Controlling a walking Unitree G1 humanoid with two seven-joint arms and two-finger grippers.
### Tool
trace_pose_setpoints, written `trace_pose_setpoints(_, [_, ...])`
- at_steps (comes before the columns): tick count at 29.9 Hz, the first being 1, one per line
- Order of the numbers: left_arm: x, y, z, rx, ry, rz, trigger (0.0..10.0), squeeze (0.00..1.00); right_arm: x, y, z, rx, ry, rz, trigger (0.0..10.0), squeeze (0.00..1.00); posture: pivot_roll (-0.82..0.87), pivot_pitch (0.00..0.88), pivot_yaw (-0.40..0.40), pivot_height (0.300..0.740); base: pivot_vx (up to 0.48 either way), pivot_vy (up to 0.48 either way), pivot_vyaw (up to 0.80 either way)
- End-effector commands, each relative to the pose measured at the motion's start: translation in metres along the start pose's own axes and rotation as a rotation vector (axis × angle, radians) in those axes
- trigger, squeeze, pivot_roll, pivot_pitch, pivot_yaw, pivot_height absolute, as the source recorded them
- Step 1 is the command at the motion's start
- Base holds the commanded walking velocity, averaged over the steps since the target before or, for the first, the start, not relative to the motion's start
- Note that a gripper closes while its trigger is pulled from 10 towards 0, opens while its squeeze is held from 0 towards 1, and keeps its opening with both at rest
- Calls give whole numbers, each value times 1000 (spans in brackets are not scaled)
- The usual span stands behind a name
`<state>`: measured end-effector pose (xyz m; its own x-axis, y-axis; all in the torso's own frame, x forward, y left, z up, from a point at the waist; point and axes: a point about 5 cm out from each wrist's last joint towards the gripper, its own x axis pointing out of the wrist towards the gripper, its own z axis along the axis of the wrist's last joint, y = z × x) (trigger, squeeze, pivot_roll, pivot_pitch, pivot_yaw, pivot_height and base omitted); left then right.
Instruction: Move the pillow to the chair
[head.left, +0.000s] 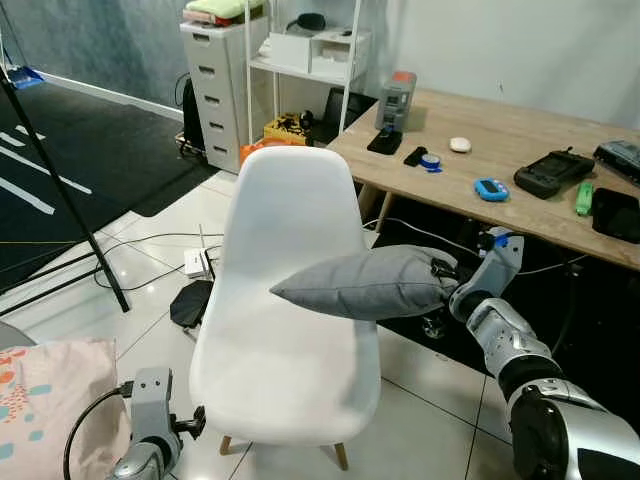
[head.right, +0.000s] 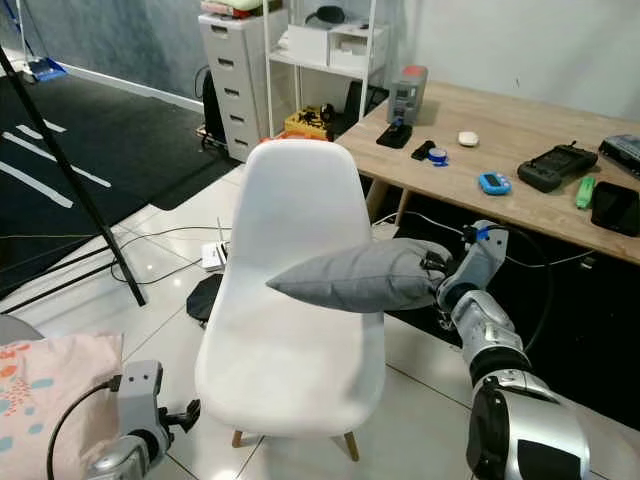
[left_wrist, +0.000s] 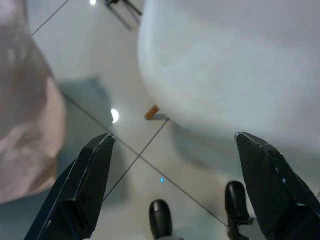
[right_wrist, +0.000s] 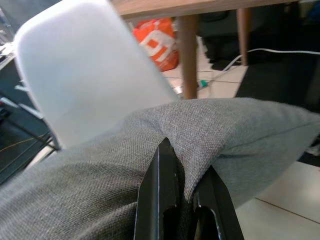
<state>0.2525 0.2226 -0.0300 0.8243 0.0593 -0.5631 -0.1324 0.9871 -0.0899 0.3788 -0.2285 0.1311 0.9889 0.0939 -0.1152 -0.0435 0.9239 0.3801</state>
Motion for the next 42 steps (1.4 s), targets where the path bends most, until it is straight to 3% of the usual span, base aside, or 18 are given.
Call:
trace_pose_setpoints(1, [-3,5,-7,4,22,13,10000,0,4,6,19,-19,-89,20,10000,0,-102,100,-16,718,0,0,0])
trace_pose_setpoints(6, [-3,5,-7,19,27,7,10000,0,6,16,21,-38,-106,99,10000,0,-104,101,-14,718,0,-265,0])
trace_pose_setpoints(7, [-3,4,-7,21,29,4,10000,0,7,25,21,-48,-116,170,10000,0,-104,101,-14,718,0,-480,0])
trace_pose_setpoints(10, [-3,4,-8,22,30,2,10000,0,8,31,20,-53,-123,219,10000,0,-104,101,-14,718,0,-480,0])
trace_pose_setpoints(14, [-3,4,-7,0,25,9,10000,0,8,54,12,-139,-93,390,10000,0,-107,102,-16,718,0,-129,800])
trace_pose_setpoints(21, [-3,4,-7,-4,21,12,10000,0,8,63,7,-169,-66,475,10000,0,-111,100,-16,718,0,0,229])
trace_pose_setpoints(23, [-3,4,-6,-5,21,12,10000,0,6,74,7,-164,-70,578,10000,0,-111,100,-16,718,0,0,0])
trace_pose_setpoints(26, [-3,4,-6,-5,20,12,10000,0,5,77,8,-162,-73,610,10000,0,-111,100,-16,718,0,0,0])
trace_pose_setpoints(28, [-3,4,-6,-6,20,13,10000,0,2,98,16,-99,-105,776,10000,0,-110,102,-15,718,0,0,0])
trace_pose_setpoints(31, [-2,4,-6,-6,20,13,10000,0,-1,108,21,-63,-124,855,10000,0,-108,102,-16,718,0,0,0])
trace_pose_setpoints(33, [-2,4,-6,-7,20,14,10000,0,-6,124,33,1,-157,979,10000,0,-109,100,-18,718,0,0,0])
trace_pose_setpoints(36, [-3,4,-6,-7,20,14,10000,0,-7,126,34,-7,-148,1003,10000,0,-112,99,-18,718,0,0,0])
trace_pose_setpoints(38, [-2,4,-6,-7,18,14,10000,0,2,111,17,-148,-61,848,10000,0,-110,112,-20,718,0,0,0])
trace_pose_setpoints(39, [-2,4,-6,-7,18,14,10000,0,2,111,17,-148,-61,848,10000,0,-110,112,-20,718,0,0,0])
trace_pose_setpoints(40, [-2,5,-6,-7,17,15,10000,0,6,100,9,-209,-24,735,10000,0,-110,105,-19,718,0,0,0])
trace_pose_setpoints(41, [-2,5,-6,-7,17,15,10000,0,6,100,9,-209,-24,735,10000,0,-110,105,-19,718,0,0,0])
trace_pose_setpoints(42, [-2,5,-6,-7,17,16,10000,0,9,89,5,-237,2,630,10000,0,-110,110,-16,718,0,0,0])
